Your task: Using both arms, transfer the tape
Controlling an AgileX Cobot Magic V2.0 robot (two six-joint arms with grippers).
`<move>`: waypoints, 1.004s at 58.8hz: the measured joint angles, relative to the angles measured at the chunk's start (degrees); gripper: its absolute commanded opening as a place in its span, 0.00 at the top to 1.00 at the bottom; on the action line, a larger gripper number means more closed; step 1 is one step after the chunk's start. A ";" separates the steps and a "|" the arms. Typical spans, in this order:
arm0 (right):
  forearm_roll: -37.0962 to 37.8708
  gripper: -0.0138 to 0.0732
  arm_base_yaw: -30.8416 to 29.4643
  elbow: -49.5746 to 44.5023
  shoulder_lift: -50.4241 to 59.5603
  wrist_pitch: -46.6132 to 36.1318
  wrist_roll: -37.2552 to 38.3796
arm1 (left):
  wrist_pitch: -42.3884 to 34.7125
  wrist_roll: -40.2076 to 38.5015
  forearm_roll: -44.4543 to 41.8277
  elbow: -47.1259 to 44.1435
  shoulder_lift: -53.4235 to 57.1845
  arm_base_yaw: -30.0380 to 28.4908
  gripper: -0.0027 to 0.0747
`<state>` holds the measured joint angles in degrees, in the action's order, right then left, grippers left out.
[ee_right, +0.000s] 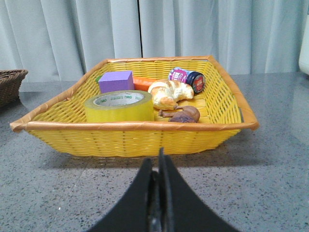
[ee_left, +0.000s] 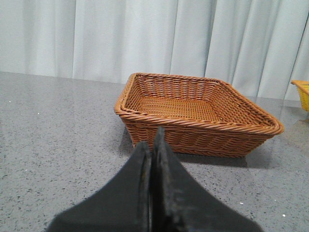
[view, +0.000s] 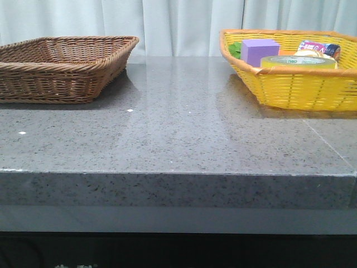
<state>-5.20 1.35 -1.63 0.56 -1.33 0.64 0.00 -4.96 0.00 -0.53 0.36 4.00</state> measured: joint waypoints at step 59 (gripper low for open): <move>5.78 0.92 0.00 0.00 0.00 0.00 0.00 | -3.63 0.00 0.00 0.11 0.00 0.00 0.99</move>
<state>0.58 1.35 -1.63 0.56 -1.33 0.64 -3.63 -4.96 0.00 -0.42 0.36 4.00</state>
